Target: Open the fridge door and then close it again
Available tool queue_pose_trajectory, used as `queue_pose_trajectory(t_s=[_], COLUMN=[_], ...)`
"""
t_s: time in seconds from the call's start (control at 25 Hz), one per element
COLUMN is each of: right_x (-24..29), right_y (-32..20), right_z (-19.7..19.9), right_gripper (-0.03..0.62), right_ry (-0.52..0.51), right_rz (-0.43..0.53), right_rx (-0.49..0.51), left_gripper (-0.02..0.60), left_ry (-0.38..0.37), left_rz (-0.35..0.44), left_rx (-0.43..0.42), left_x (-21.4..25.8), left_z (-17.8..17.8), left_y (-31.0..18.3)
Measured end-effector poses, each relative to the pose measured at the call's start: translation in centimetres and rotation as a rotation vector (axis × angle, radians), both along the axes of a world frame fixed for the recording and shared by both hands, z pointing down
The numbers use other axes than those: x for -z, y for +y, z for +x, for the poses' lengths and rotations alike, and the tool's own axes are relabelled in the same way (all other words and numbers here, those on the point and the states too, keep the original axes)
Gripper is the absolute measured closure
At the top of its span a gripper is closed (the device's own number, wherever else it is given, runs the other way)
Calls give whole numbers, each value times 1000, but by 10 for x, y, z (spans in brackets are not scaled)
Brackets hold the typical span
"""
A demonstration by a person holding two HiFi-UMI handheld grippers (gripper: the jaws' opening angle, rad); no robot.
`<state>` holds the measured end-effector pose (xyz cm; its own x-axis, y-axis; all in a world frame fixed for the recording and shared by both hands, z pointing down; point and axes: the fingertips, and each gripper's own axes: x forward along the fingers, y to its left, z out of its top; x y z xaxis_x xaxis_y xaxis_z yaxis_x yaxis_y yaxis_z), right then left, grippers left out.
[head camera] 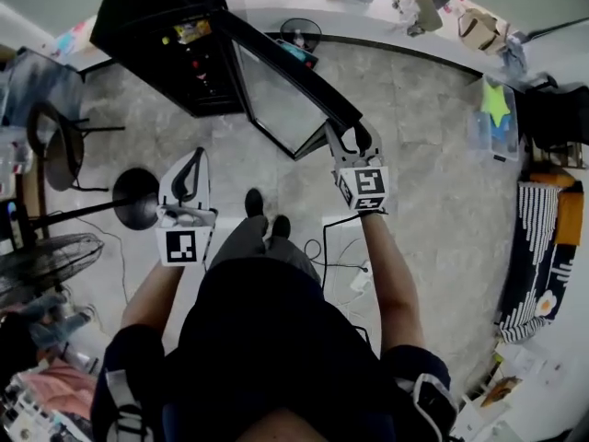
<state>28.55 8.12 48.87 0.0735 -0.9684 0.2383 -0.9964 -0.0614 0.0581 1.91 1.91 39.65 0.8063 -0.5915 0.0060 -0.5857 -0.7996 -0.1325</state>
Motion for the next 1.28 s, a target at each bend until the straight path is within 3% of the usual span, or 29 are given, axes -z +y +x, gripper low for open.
queue_pose_trajectory(t_s=[0.24,0.48,0.92,1.28], right_x=[1,-1,-2,-3], right_y=[11,15,23,15], right_z=[-26,-65,-140,-199], right_gripper=[367,368,368,365], right_ry=[-1,5,-1,-14], right_rz=[-2,-19,-62,-82], right_rx=[-22,43,150,132], left_gripper=[559,560,560,560], left_ry=[1,-8,-2,3], left_rz=[20,16,5,3], left_rx=[89,144,184,178], left_x=[3,2,2,0], left_z=[-23,-51,-92,-138], left_y=[31,48,62,60])
